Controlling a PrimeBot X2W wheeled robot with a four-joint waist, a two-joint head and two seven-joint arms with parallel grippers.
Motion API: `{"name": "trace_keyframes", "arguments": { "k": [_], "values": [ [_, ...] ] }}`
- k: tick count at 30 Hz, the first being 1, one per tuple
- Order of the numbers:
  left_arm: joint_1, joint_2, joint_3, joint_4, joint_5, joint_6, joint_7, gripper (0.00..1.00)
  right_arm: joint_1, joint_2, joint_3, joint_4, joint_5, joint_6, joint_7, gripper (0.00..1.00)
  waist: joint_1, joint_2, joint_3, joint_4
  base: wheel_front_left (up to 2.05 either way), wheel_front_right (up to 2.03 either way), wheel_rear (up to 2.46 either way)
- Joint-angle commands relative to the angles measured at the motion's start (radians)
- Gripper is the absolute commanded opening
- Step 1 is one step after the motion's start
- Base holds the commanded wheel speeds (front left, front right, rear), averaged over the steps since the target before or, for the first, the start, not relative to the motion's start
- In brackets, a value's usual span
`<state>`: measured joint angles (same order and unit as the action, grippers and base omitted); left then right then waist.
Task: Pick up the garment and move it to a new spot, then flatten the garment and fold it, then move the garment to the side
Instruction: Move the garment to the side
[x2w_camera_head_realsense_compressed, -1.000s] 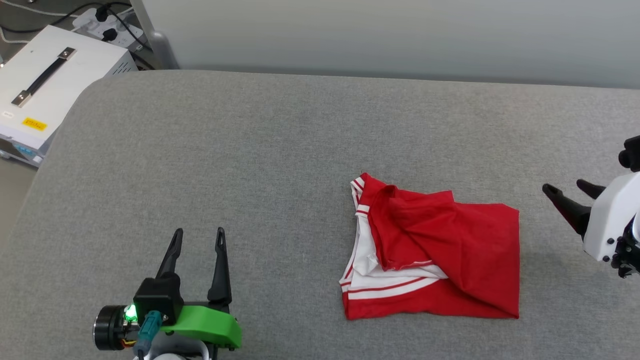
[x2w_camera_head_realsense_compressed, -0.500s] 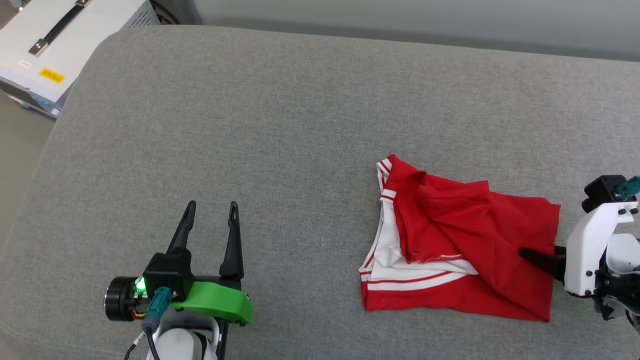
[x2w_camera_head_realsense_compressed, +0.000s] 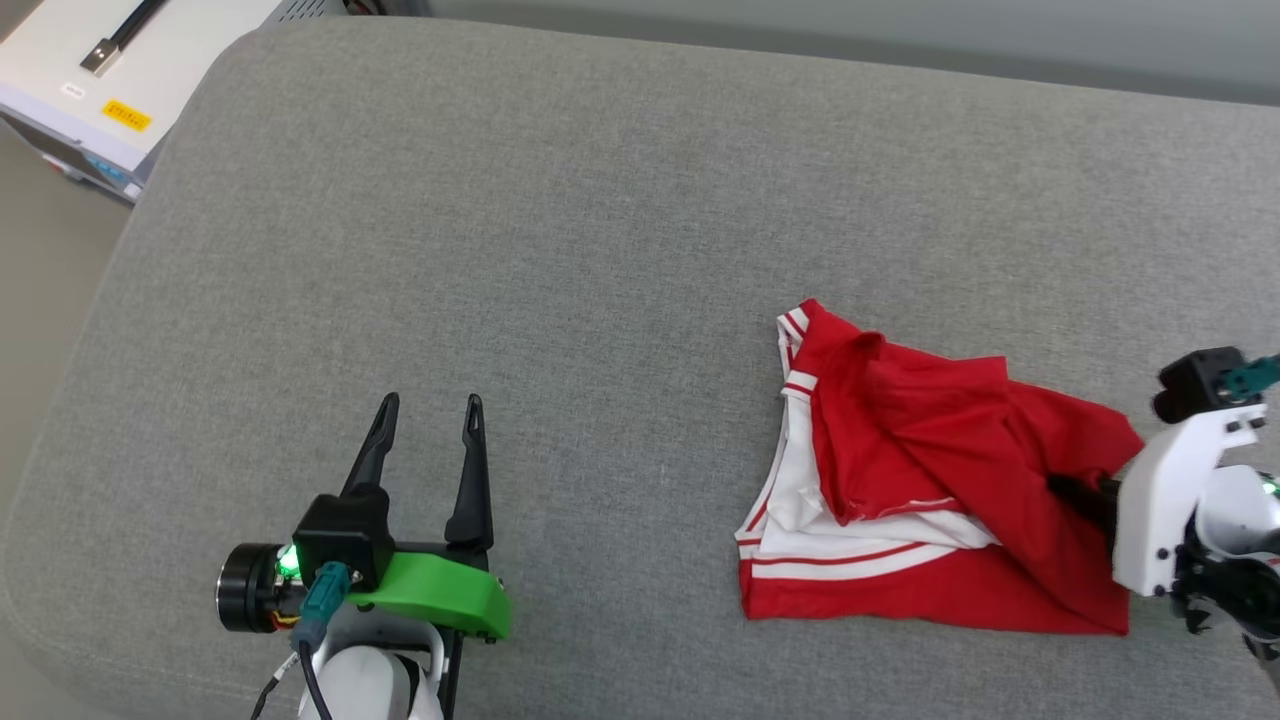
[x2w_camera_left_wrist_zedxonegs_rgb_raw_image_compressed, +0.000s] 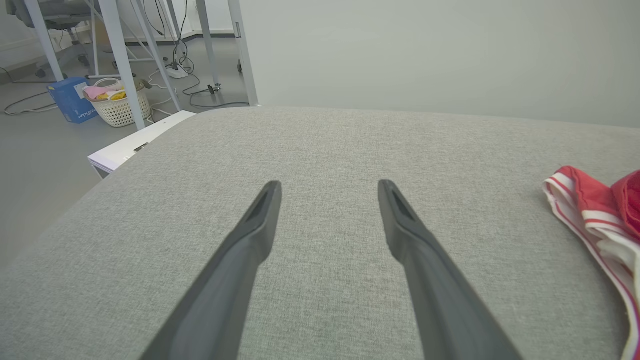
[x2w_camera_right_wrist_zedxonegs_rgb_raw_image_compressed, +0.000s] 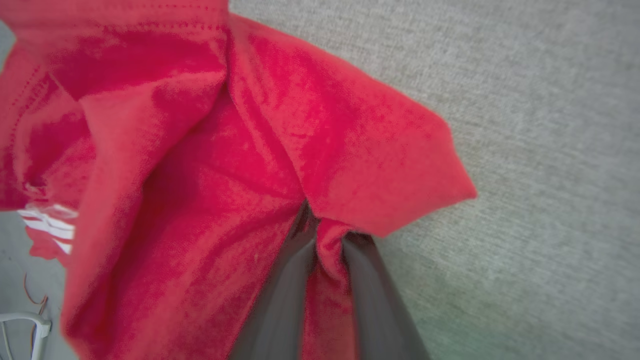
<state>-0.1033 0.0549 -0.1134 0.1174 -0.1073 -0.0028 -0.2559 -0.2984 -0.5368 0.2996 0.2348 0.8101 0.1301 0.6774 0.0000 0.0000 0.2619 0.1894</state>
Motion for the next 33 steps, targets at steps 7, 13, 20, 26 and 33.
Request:
{"name": "trace_keyframes", "arguments": {
  "k": [7, 13, 20, 26, 33],
  "values": [
    [0.027, -0.005, 0.010, 0.010, -0.014, -0.002, -0.006, 1.00, -0.040, -0.035, 0.068, -0.054, -0.021, 0.001, -0.121, 0.00, 0.0000, 0.0000, -0.073, -0.070, 0.00, 0.00, 0.00],
    [0.054, -0.005, 0.038, 0.003, -0.009, -0.003, -0.006, 1.00, -0.078, -0.143, 0.158, -0.157, -0.093, 0.001, -0.170, 0.00, 0.0000, 0.0000, -0.114, -0.199, 0.00, 0.00, 0.00],
    [0.051, -0.005, 0.052, -0.011, -0.005, -0.008, -0.006, 1.00, -0.111, -0.212, 0.165, -0.195, -0.120, 0.001, -0.166, 0.00, 0.0000, 0.0000, -0.095, -0.321, 0.00, 0.00, 0.00],
    [0.019, 0.002, 0.064, -0.029, 0.012, -0.018, -0.006, 1.00, -0.150, -0.229, 0.114, -0.173, -0.135, 0.001, -0.177, 0.00, 0.0000, 0.0000, -0.031, -0.383, 0.00, 0.00, 0.00],
    [-0.043, 0.026, 0.074, -0.057, 0.032, -0.035, -0.006, 1.00, -0.245, -0.275, 0.075, -0.068, -0.197, 0.001, -0.192, 0.00, 0.0000, 0.0000, 0.081, -0.386, 0.00, 0.00, 0.00]
  ]
}}
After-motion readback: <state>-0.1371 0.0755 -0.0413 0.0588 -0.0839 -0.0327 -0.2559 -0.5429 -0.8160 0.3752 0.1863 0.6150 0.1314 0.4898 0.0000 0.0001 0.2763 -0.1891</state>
